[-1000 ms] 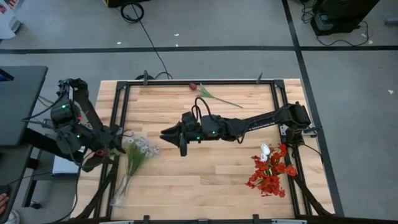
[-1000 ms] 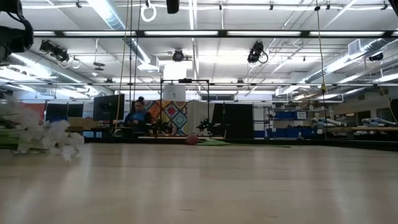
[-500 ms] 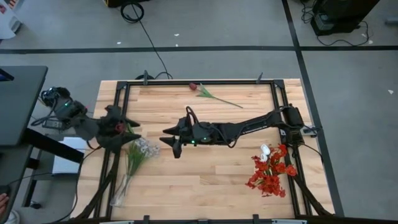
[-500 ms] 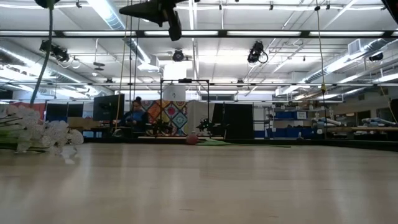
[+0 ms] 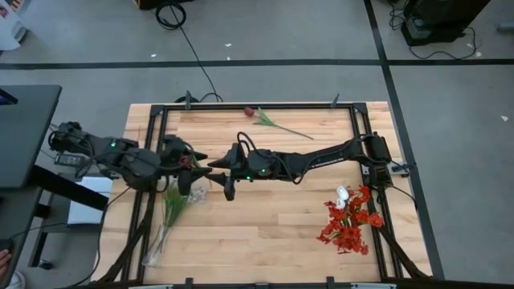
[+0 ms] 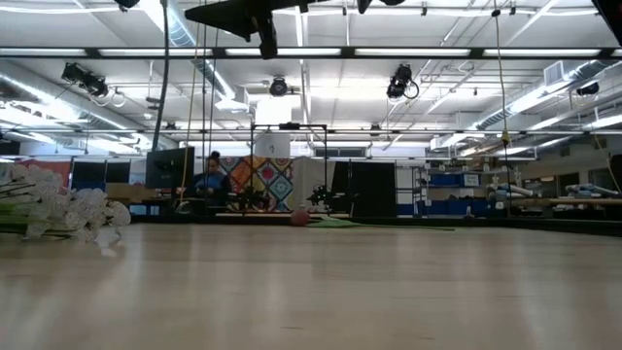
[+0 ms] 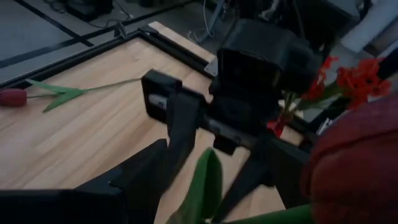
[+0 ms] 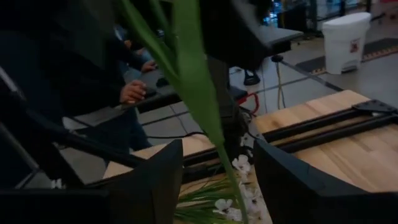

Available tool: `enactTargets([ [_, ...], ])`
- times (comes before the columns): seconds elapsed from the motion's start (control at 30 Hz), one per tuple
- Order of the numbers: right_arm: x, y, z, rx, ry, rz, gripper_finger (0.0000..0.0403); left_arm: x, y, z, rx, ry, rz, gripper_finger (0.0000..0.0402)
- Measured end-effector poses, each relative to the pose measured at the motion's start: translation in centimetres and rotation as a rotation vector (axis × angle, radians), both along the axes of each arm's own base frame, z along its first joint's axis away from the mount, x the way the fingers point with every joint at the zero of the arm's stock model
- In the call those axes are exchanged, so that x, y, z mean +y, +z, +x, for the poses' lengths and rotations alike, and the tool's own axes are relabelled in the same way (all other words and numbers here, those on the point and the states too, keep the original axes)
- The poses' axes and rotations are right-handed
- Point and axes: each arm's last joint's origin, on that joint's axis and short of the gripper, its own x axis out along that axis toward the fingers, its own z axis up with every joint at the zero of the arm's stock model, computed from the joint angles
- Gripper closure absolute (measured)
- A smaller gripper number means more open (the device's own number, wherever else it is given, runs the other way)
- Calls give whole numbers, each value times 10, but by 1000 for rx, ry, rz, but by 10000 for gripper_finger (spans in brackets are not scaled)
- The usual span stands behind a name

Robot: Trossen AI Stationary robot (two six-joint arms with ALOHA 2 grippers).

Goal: Sort flowers into vase by color
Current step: Put the bottom red flower into the transparent vase

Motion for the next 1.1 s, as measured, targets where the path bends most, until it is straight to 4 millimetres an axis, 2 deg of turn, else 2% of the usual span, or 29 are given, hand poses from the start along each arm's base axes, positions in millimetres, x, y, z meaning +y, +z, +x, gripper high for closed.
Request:
enactTargets([
  [0.2,-1,-4,0,38,38,-7,226,0,-1,15,-30,29,-53,123],
  [0.43,-9,-5,0,55,28,-7,278,-6,-6,32,-38,34,-77,123],
  [0.53,-12,-5,0,56,23,13,311,-7,-7,33,-36,32,-76,123],
  [0.6,-12,-6,0,58,34,24,353,-6,-6,32,-32,27,-42,122],
  [0.67,-11,-6,0,58,59,30,386,-4,-4,28,-34,31,8,122],
  [0.83,-4,-1,-2,35,38,25,396,2,-4,14,36,0,113,100],
  [0.97,-1,20,-12,-7,-118,24,399,9,1,-6,21,6,58,52],
  [1.1,-7,37,-21,-37,-164,57,400,17,1,-33,43,16,-47,11],
])
